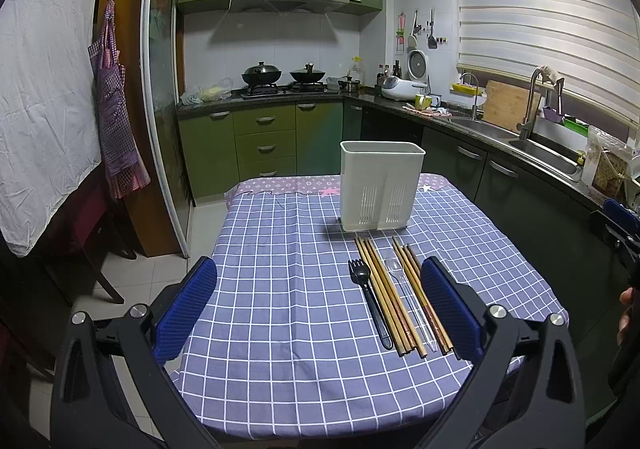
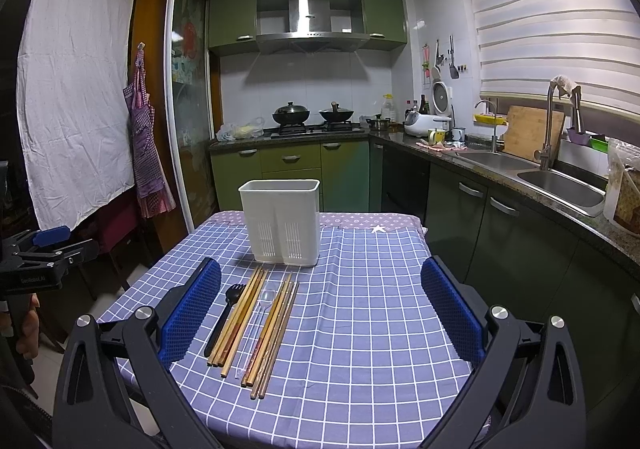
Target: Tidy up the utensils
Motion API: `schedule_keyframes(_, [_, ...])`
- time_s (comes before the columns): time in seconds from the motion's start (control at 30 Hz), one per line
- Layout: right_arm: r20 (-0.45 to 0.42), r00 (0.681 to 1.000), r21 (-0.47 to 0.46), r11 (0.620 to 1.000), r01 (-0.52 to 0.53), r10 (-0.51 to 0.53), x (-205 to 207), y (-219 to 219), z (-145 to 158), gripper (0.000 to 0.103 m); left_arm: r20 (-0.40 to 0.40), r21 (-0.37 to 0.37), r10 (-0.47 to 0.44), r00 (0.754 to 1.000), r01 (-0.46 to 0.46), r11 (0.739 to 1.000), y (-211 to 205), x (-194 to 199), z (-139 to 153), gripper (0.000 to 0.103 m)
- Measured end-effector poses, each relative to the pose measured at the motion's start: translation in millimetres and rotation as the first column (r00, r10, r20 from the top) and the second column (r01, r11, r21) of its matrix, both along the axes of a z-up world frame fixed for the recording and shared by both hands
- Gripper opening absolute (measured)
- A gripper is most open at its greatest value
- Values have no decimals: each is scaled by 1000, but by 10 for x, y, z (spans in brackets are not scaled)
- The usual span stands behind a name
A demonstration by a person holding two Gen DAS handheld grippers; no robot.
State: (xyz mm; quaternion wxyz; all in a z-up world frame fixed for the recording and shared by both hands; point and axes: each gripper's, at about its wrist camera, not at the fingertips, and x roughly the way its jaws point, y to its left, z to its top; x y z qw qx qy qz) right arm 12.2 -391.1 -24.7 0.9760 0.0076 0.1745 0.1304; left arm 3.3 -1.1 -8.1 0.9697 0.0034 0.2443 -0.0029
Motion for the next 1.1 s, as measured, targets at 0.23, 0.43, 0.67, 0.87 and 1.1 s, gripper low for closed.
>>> schedule_keyframes(0.23, [-1, 1000, 1, 1000, 1, -1, -1, 6, -7, 99, -1, -2, -1, 1000, 1, 1000, 3, 3, -3, 97])
schedule_keyframes(0.43, [-1, 1000, 2, 1000, 2, -2, 1, 4, 0, 99, -2, -2, 0, 1000, 0, 1000, 1, 5, -2, 97])
schedule_keyframes(0.67, [0, 1000, 3, 1000, 2, -2, -25, 20, -11, 99, -2, -1, -1, 1000, 1, 1000, -6, 2, -12, 97])
schedule_keyframes(0.87, [-2, 1000, 2, 1000, 2, -2, 5, 1, 4, 99, -4, -1, -1, 1000, 1, 1000, -11, 2, -22, 97])
schedule_keyframes(1.1, [-2, 1000, 4, 1000, 2, -2, 7, 4, -14, 99, -5, -1, -2, 1000, 2, 1000, -26, -16, -76, 97])
